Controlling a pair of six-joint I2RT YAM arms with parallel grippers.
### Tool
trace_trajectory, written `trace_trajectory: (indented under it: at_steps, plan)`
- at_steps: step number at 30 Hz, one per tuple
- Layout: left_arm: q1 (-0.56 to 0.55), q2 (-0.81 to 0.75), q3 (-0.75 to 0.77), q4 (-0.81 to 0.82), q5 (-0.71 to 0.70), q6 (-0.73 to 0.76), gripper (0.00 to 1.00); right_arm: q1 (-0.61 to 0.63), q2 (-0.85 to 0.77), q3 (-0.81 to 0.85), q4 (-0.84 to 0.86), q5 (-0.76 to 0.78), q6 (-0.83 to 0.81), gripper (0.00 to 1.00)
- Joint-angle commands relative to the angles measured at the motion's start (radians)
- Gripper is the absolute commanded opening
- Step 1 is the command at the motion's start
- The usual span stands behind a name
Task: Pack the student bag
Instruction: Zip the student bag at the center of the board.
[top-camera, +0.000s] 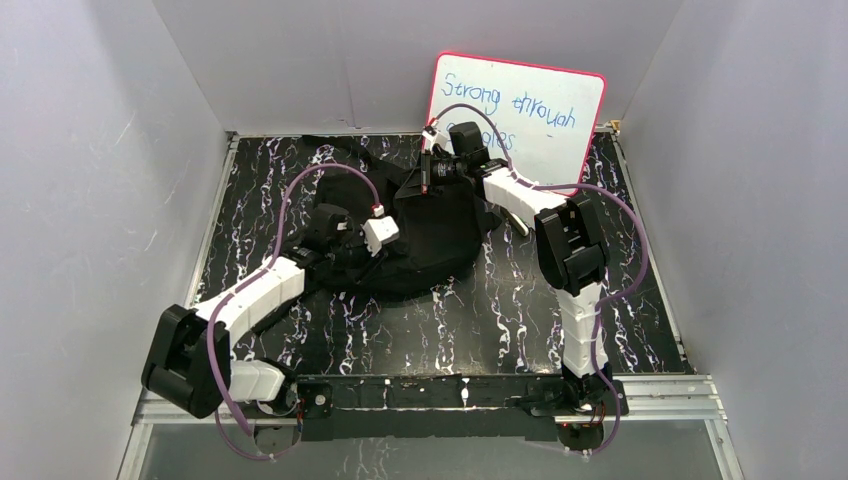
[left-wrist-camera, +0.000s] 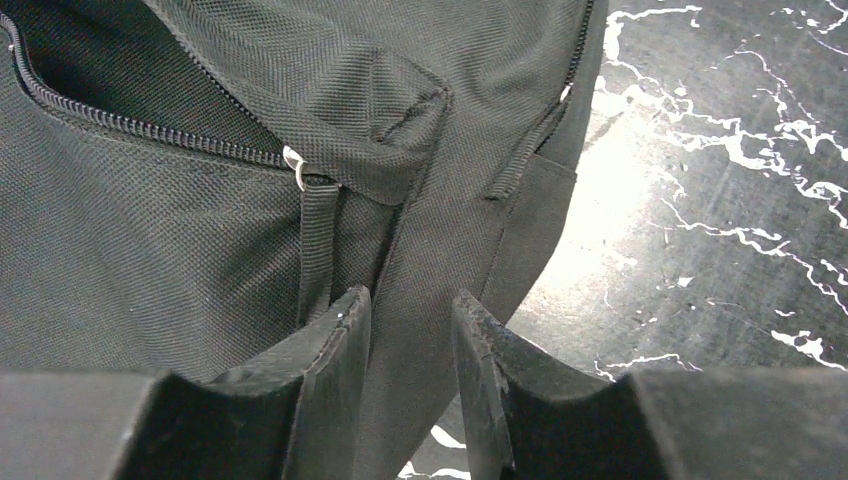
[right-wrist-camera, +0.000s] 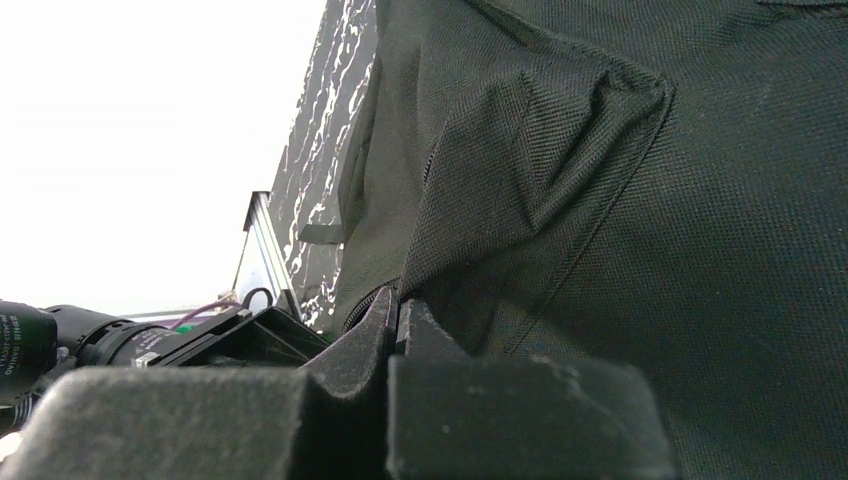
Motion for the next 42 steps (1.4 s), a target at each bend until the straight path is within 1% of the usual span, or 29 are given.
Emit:
trace_trajectory:
  at_steps: [1, 7, 13, 20, 25, 26, 27, 29, 31, 34, 42]
  plan:
    - [-0.006, 0.03, 0.048, -0.017, -0.029, 0.02, 0.33, -0.002, -0.067, 0.004, 0.057, -0.041, 0.009, 0.0]
    - [-0.006, 0.022, 0.07, -0.001, -0.073, 0.017, 0.32, -0.002, -0.076, -0.02, 0.071, -0.04, 0.013, 0.0]
    - [-0.006, -0.037, 0.043, 0.082, -0.097, 0.011, 0.32, -0.002, -0.075, -0.024, 0.079, -0.041, 0.018, 0.0]
    - [-0.006, 0.02, 0.071, 0.082, -0.024, 0.004, 0.32, -0.002, -0.079, -0.032, 0.089, -0.042, 0.023, 0.0]
    - [-0.006, 0.058, 0.078, 0.081, -0.029, 0.005, 0.31, -0.002, -0.086, -0.044, 0.097, -0.043, 0.025, 0.0]
    - [-0.006, 0.062, 0.081, 0.08, -0.033, 0.005, 0.29, -0.002, -0.087, -0.046, 0.099, -0.042, 0.025, 0.0]
    - [-0.006, 0.063, 0.082, 0.079, -0.034, 0.005, 0.24, -0.002, -0.087, -0.048, 0.1, -0.041, 0.025, 0.0]
    - [-0.006, 0.062, 0.087, 0.072, -0.033, 0.006, 0.1, -0.003, -0.088, -0.052, 0.103, -0.043, 0.026, 0.0]
    - [-0.006, 0.056, 0.098, 0.06, -0.038, 0.008, 0.0, -0.002, -0.089, -0.055, 0.105, -0.044, 0.028, 0.0]
    - [-0.006, 0.034, 0.109, 0.038, -0.06, 0.004, 0.0, -0.002, -0.09, -0.06, 0.11, -0.043, 0.028, 0.0]
    - [-0.006, -0.095, 0.09, -0.028, -0.084, 0.001, 0.0, -0.003, -0.091, -0.062, 0.11, -0.035, 0.026, 0.01]
